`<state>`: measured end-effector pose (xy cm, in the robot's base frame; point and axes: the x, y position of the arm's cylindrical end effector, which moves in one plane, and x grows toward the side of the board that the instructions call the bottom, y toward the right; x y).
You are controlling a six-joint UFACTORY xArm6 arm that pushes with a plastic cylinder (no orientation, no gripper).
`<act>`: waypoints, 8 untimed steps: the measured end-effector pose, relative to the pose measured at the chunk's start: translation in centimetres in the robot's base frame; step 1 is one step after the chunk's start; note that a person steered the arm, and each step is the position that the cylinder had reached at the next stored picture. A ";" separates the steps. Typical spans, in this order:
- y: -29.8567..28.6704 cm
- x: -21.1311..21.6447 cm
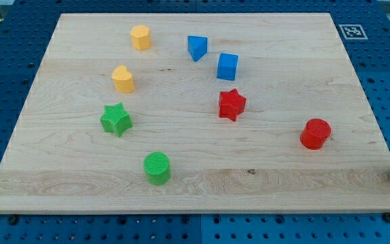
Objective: Slide the red star to the top left of the red circle
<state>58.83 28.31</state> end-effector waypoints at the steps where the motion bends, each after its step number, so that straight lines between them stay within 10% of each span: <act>1: -5.7 0.3; 4: -22.4 -4.4; 8: -29.0 -12.5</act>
<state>46.31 -0.73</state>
